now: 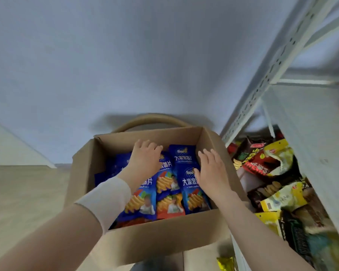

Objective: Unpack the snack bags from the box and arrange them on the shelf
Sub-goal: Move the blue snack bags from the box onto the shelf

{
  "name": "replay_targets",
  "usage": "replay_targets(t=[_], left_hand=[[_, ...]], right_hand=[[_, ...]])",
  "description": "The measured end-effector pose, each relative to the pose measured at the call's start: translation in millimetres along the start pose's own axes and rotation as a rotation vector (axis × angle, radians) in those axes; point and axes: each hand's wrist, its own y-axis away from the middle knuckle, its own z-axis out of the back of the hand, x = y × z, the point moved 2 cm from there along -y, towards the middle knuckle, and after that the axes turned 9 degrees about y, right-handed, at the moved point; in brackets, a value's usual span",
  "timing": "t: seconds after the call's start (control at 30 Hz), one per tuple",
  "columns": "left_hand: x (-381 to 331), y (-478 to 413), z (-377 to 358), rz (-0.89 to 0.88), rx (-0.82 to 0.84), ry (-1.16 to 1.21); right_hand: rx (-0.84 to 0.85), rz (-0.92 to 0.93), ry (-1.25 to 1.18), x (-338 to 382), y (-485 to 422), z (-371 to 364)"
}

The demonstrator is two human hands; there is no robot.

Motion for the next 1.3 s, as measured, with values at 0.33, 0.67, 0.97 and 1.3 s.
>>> replay_targets(t=[0.33,0.67,0.97,1.3], left_hand=[[88.9,32.9,-154.0,0.552,0.341,0.543],[93.1,2.0,-260.0,1.223,0.173,1.194],[112.9,6.0,-279.8,1.327,0.084,1.087],[136.6,39.4,-268.8,1.364,-0.058,1.465]], right_hand=[[0.526,-0.066,0.02,58.5,-14.2,-144.9],[0.619,-0.132,-0.104,50.2,-98.6,-232.7],[0.624,-0.218,0.014,66.0,-136.3,-269.4],[0.575,-0.053,-0.077,60.7,-125.5,-263.5]])
